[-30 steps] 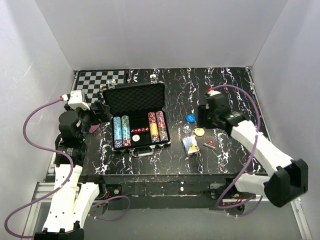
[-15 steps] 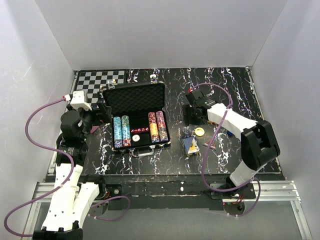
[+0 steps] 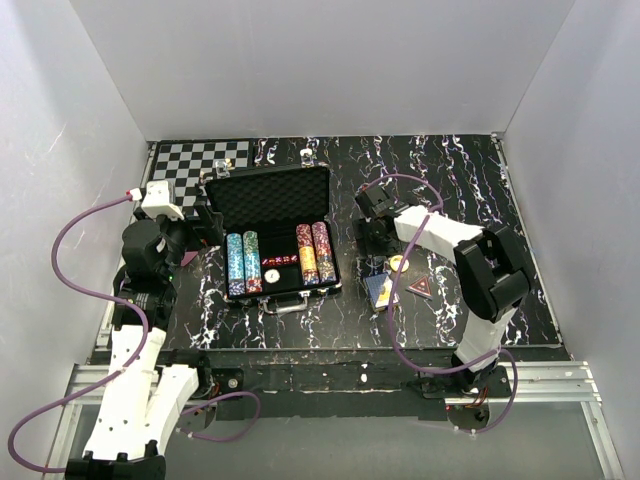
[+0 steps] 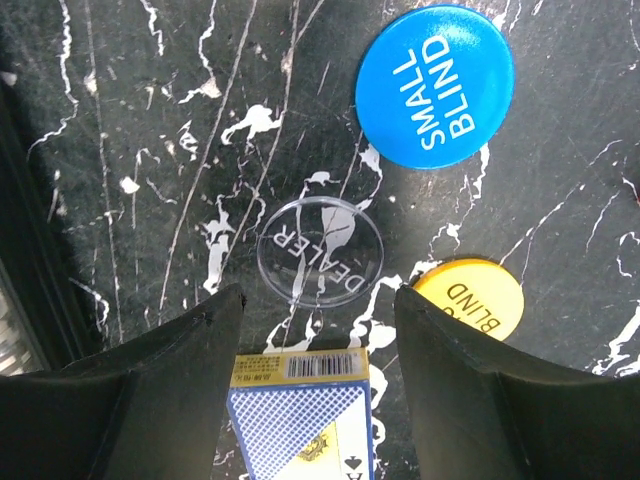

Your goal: Pack up texas hold em set

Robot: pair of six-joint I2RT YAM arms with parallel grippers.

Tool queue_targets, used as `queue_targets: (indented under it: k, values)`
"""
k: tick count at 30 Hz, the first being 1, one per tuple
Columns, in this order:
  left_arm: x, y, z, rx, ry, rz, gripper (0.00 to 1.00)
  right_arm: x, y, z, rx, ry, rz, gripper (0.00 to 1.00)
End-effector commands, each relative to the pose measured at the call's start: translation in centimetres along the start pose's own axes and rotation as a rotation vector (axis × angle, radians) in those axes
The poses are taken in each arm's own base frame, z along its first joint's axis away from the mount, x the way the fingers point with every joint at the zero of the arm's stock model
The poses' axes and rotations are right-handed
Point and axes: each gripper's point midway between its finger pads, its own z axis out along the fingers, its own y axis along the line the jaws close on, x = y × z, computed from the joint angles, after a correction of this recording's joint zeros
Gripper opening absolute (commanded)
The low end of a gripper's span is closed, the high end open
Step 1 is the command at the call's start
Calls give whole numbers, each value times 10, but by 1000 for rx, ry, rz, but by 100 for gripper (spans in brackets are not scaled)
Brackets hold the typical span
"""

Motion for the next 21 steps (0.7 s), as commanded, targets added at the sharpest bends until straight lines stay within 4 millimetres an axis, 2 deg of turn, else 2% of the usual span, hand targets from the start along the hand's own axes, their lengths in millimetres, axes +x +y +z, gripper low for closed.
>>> queue_targets:
  k: [1,13,21]
  values:
    - [2,0,-1,-4,3,4,98,-20,6,4,0,-47,11,68]
    - [1,-1,0,-1,3,4,98,-25,0,15,44,-73,7,67]
    - [2,-1,-1,-1,3,4,98,-16,0,23,39,-53,13,65]
